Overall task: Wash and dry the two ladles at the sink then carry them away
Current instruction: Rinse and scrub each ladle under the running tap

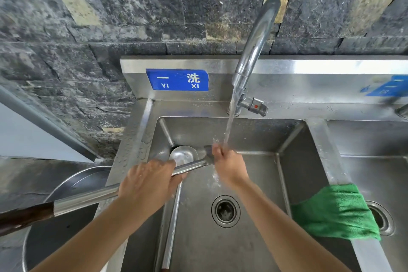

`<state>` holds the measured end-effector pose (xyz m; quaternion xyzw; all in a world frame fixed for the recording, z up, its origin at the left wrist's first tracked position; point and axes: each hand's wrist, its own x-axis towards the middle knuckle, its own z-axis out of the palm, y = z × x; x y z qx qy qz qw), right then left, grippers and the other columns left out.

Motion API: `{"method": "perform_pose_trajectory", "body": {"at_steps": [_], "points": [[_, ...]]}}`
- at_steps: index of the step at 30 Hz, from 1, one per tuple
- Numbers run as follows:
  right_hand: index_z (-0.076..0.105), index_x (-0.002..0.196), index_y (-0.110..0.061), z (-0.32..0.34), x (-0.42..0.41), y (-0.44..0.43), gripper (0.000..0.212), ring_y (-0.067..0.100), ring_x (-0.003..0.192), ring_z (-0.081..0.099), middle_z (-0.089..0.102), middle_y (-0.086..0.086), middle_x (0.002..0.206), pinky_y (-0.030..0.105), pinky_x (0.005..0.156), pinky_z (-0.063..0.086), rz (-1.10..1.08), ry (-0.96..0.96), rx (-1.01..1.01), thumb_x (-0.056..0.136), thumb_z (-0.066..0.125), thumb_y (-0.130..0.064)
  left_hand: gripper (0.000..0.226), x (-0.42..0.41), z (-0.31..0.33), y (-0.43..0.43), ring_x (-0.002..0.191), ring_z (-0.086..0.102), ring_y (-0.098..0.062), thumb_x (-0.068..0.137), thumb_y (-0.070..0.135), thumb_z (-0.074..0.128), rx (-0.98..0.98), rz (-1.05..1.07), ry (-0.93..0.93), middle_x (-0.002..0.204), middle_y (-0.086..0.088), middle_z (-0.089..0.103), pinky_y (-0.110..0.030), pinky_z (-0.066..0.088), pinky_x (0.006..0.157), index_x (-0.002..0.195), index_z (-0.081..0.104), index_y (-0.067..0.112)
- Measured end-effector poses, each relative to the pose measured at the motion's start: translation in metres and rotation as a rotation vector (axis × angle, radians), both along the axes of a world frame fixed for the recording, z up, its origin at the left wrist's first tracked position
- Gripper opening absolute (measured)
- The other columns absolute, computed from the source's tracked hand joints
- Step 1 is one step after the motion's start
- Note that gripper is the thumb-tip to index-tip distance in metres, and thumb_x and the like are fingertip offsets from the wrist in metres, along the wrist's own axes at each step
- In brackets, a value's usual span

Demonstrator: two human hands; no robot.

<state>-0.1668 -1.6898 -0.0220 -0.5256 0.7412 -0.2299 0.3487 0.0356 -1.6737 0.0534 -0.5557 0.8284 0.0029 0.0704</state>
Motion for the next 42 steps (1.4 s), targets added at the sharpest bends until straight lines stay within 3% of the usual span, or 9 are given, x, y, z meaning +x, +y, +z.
{"method": "perform_pose_trajectory", "body": {"at_steps": [3,8,15,18,21,24,29,38,42], "points": [[0.066,0.104,-0.023,-0.003,0.013,0.005,0.035,0.034,0.100,0.066,0.072,0.003,0.106,0.043,0.090,0.052,0.161,0.225,-0.222,0.104,0.034,-0.039,0.048,-0.006,0.000,0.002,0.088,0.067,-0.021,0.095,0.067,0.032,0.007,-0.014,-0.043,0.090,0.002,0.068,-0.034,0.042,0.067,0.101,0.060,0.029],[0.075,0.080,-0.035,0.003,-0.022,-0.014,0.053,0.025,0.090,0.068,0.074,0.005,0.097,0.043,0.090,0.055,0.195,-0.041,0.256,0.099,0.036,-0.065,0.053,-0.007,0.004,0.000,0.092,0.064,-0.022,0.096,0.067,0.030,0.089,-0.011,-0.108,0.093,0.000,0.066,-0.035,0.045,0.075,0.101,0.063,0.024],[0.071,0.085,-0.005,-0.005,-0.047,-0.005,0.073,0.023,0.063,0.063,0.066,0.005,0.067,0.033,0.064,0.050,0.101,0.006,0.236,0.099,0.038,-0.069,0.054,-0.017,-0.012,-0.018,0.086,0.056,-0.028,0.096,0.065,0.032,0.364,0.084,-0.092,0.082,-0.007,0.052,-0.036,0.041,0.072,0.075,0.047,0.018],[0.071,0.109,-0.023,-0.015,-0.045,0.006,0.038,0.025,0.095,0.071,0.075,0.003,0.107,0.043,0.083,0.060,0.128,0.104,0.116,0.102,0.045,-0.050,0.052,-0.021,-0.021,-0.025,0.078,0.060,-0.031,0.096,0.060,0.038,0.451,0.095,-0.027,0.079,-0.007,0.053,-0.035,0.047,0.072,0.082,0.056,0.013],[0.034,0.159,-0.016,-0.025,-0.039,0.019,0.055,0.030,0.153,0.031,0.033,0.013,0.165,0.040,0.126,0.027,0.323,0.310,0.038,0.107,0.044,-0.033,0.052,-0.024,-0.028,-0.029,0.040,0.057,-0.022,0.096,0.055,0.038,0.463,0.102,0.037,0.056,-0.001,0.051,-0.035,0.057,0.069,0.069,0.048,0.011],[0.001,0.165,-0.013,-0.031,-0.033,0.023,0.068,0.028,0.159,-0.016,-0.015,0.011,0.173,0.042,0.131,-0.002,0.397,0.383,0.031,0.110,0.031,-0.041,0.054,-0.026,-0.026,-0.032,0.030,0.056,-0.018,0.097,0.054,0.037,0.479,0.146,0.068,0.049,-0.002,0.051,-0.032,0.058,0.057,0.063,0.051,0.014],[-0.011,0.164,-0.016,-0.040,-0.024,0.013,0.075,0.024,0.156,-0.026,-0.033,0.007,0.168,0.045,0.130,-0.005,0.438,0.452,0.009,0.106,0.009,-0.059,0.056,-0.034,-0.020,-0.036,0.028,0.051,-0.017,0.098,0.058,0.039,0.540,0.207,0.124,0.042,-0.002,0.049,-0.030,0.054,0.047,0.063,0.053,0.017],[0.011,0.165,-0.010,-0.067,-0.064,0.062,0.079,0.024,0.161,0.001,0.007,0.007,0.174,0.037,0.127,-0.008,0.787,0.542,0.009,0.106,0.035,-0.055,0.060,-0.026,-0.037,-0.036,0.051,0.049,-0.019,0.093,0.063,0.045,0.356,0.222,0.158,0.051,0.004,0.043,-0.028,0.038,0.055,0.050,0.041,0.020],[0.064,0.124,-0.017,-0.063,-0.087,0.095,0.041,0.028,0.123,0.061,0.067,0.006,0.121,0.043,0.117,0.039,0.597,0.390,0.279,0.101,0.049,-0.047,0.050,-0.042,-0.037,-0.009,0.080,0.062,-0.027,0.093,0.068,0.033,0.312,0.287,0.132,0.078,0.001,0.062,-0.038,0.053,0.074,0.074,0.050,0.025]]}}
